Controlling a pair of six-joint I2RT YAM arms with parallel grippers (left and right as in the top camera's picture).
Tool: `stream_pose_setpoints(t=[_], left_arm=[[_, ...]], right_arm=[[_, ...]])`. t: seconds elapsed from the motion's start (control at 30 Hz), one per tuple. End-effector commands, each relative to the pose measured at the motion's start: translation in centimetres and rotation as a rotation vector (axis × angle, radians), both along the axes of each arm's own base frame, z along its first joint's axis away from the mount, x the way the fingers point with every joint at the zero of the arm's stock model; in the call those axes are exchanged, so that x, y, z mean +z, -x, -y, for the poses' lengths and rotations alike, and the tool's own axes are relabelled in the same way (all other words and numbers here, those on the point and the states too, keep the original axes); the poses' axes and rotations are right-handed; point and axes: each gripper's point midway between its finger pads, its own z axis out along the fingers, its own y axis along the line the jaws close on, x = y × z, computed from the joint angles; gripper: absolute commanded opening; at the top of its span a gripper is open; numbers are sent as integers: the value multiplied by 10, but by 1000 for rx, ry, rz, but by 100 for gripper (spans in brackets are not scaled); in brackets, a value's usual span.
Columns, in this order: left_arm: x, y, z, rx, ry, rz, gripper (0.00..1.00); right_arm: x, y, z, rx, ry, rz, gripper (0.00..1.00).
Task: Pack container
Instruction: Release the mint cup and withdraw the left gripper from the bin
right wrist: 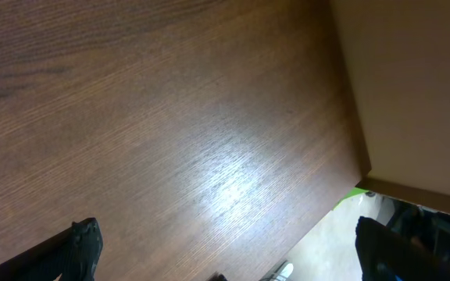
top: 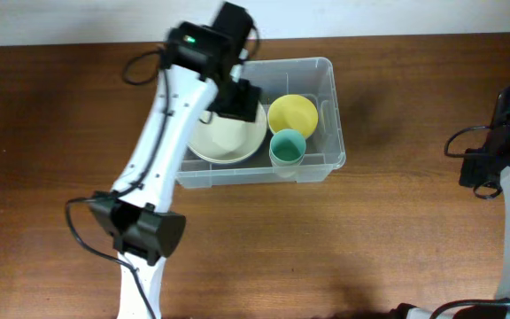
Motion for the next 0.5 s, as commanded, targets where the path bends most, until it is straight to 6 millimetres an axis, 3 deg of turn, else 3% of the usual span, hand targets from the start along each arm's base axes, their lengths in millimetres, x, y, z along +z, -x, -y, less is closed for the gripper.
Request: stream_pose_setpoints(t=[0.0, 0.13, 0.23, 0.37, 0.47], left_arm=[[28, -3, -30, 78, 1, 66, 100], [61, 4, -50, 129, 35, 139, 100], [95, 20, -58, 136, 64, 218, 100], [135, 55, -68, 134, 99, 305, 100], [152, 87, -79, 147, 116, 336, 100]], right_arm=[[-2, 1, 1, -8, -1, -3, 99], [-2, 1, 1, -8, -1, -2, 99], [-2, 1, 1, -8, -1, -2, 99], [-2, 1, 1, -8, -1, -2, 99], [-2, 1, 1, -8, -1, -2, 99]])
